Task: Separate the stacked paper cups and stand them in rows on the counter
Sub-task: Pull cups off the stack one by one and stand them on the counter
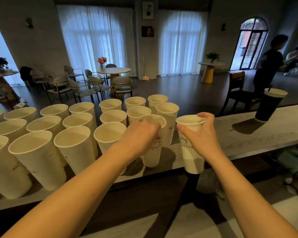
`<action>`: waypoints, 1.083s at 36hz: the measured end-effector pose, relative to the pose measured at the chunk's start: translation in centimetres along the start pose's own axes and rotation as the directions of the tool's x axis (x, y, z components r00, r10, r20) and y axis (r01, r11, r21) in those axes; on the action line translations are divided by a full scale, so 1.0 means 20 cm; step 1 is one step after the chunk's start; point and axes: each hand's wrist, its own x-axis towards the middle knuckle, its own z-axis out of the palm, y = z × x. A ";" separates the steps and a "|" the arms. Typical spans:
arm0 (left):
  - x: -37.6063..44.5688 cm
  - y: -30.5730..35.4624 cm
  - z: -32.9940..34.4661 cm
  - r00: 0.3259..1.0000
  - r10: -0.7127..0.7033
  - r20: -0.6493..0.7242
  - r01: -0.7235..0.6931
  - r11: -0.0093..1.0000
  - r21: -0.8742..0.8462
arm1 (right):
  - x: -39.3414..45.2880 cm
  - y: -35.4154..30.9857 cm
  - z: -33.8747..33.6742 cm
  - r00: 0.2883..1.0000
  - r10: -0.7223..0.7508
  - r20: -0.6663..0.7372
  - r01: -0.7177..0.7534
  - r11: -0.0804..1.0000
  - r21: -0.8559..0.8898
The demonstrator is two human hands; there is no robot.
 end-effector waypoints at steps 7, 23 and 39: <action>0.01 -0.03 0.06 0.999 0.049 0.003 -0.049 0.997 0.060 | 0.05 0.08 0.12 0.999 -0.042 0.016 0.041 0.996 0.084; -0.32 -0.18 -0.11 0.925 -0.324 -0.199 0.311 0.946 -0.094 | -0.01 0.10 0.07 0.994 -0.111 -0.006 0.109 0.984 -0.140; -0.37 -0.24 -0.06 0.982 -0.191 0.013 0.185 0.965 0.183 | -0.20 -0.24 0.29 0.760 -0.571 0.310 0.650 0.662 -0.374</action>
